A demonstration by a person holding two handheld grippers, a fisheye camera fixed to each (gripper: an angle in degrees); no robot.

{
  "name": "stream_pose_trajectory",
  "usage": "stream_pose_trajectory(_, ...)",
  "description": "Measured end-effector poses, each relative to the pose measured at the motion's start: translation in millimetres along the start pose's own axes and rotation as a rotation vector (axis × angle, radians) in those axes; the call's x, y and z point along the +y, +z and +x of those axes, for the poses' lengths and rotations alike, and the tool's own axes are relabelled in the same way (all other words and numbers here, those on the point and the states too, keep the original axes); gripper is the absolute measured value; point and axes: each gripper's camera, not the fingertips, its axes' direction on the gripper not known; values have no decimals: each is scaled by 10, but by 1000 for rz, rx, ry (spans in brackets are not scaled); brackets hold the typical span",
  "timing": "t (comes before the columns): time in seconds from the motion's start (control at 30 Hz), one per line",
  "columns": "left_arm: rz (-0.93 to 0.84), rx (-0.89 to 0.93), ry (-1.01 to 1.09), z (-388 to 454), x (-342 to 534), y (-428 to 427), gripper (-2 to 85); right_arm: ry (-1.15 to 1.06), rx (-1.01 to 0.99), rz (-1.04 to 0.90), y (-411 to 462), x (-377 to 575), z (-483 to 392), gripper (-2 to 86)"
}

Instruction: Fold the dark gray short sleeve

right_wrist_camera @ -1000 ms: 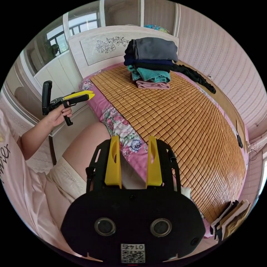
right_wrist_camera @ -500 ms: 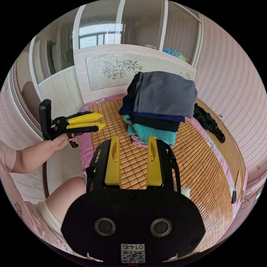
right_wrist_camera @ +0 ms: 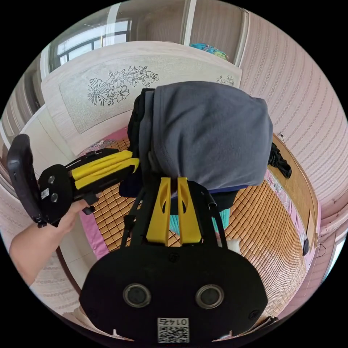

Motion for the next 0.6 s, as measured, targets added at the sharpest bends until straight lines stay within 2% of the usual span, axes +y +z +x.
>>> stream_pose_trajectory(0.13,93,21,-3,93,-116,-300,-2,-10,-43,125,-614,257,560,8)
stream_pose_trajectory(0.27,64,34,29,278,-166,-530,3,59,-99,232,-1391,719,1144,3)
stream_pose_trajectory(0.33,45,79,2,376,-55,-615,29,107,-143,236,-1606,1022,1299,3)
stream_pose_trajectory(0.4,76,201,50,710,238,-822,75,136,-209,234,-1772,1429,1379,3)
stream_pose_trajectory(0.5,23,309,142,1313,690,-988,89,213,-236,157,-1855,2355,1420,4)
stream_pose_trajectory(0.6,-110,428,234,1906,1096,-912,86,377,-67,-96,-1449,3462,1532,7)
